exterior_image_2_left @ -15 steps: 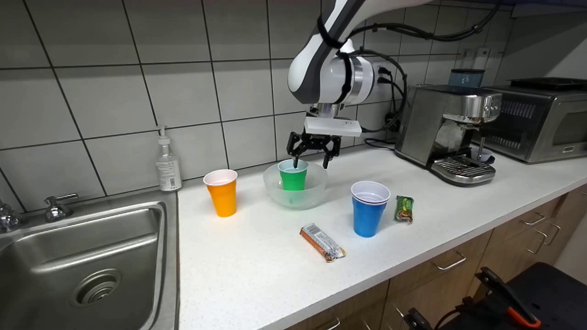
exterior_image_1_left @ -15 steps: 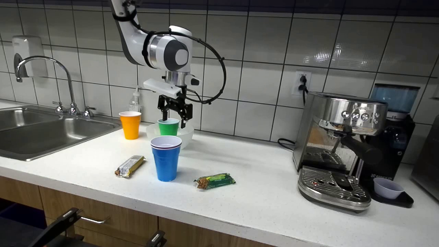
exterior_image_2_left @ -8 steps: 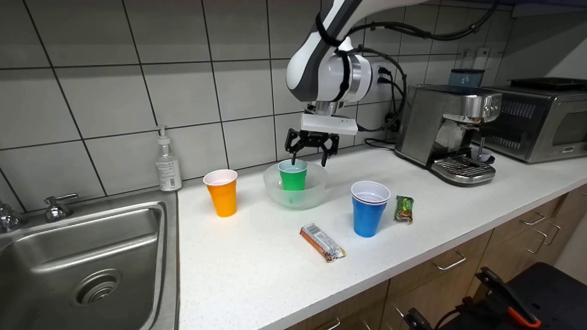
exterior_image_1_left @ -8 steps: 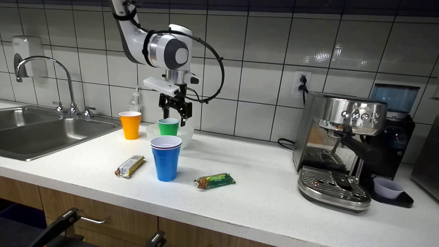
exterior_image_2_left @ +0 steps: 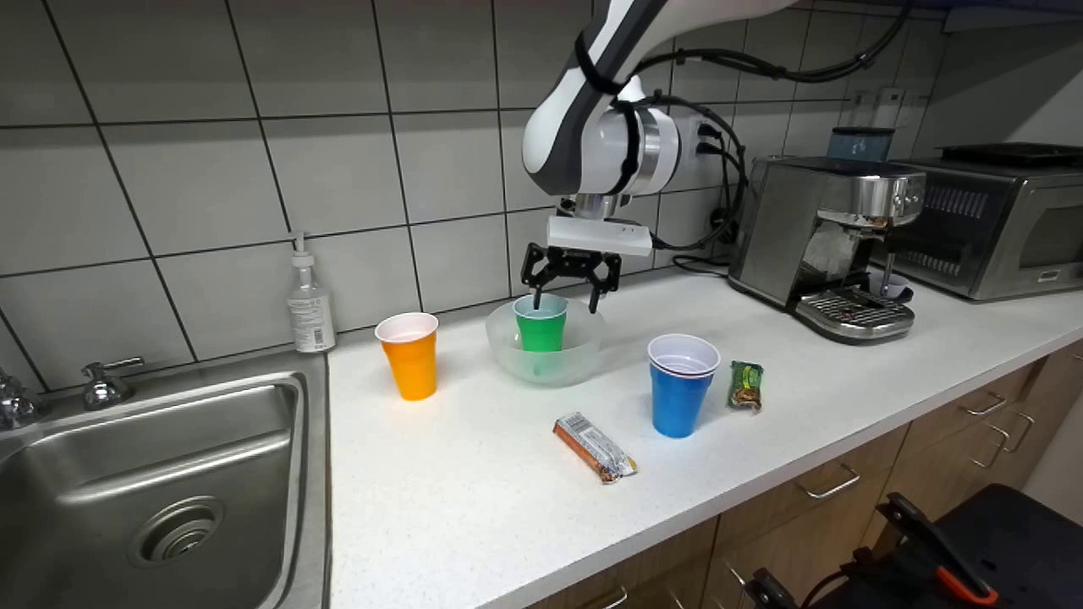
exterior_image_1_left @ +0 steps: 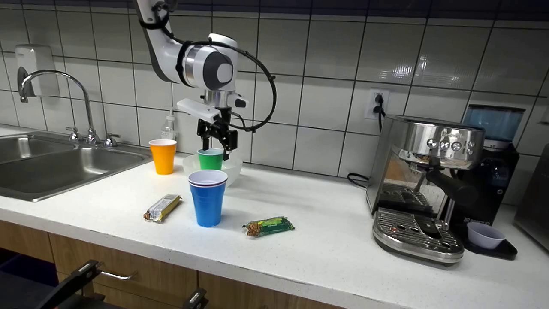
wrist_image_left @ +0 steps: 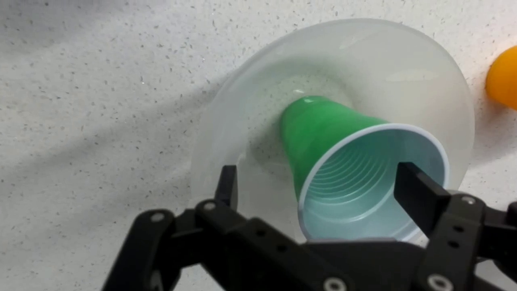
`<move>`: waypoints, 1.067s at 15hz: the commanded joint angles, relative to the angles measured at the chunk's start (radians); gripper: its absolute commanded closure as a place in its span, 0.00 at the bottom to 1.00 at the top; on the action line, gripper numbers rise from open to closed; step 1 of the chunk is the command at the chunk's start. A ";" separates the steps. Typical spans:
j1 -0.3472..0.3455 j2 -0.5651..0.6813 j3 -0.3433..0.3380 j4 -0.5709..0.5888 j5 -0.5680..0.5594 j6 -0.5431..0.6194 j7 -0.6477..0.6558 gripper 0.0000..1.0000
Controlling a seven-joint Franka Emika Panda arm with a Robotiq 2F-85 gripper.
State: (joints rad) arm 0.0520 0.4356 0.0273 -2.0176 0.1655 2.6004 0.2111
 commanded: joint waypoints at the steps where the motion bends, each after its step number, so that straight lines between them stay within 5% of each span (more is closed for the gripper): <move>1: 0.021 0.021 -0.016 0.024 -0.011 0.017 0.047 0.00; 10: 0.040 0.050 -0.034 0.029 -0.016 0.053 0.080 0.00; 11: 0.040 0.050 -0.034 0.028 -0.014 0.058 0.078 0.25; 12: 0.040 0.050 -0.033 0.027 -0.014 0.060 0.076 0.26; 16: 0.038 0.045 -0.033 0.022 -0.013 0.072 0.071 0.58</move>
State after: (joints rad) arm 0.0799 0.4771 0.0038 -2.0082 0.1631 2.6643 0.2576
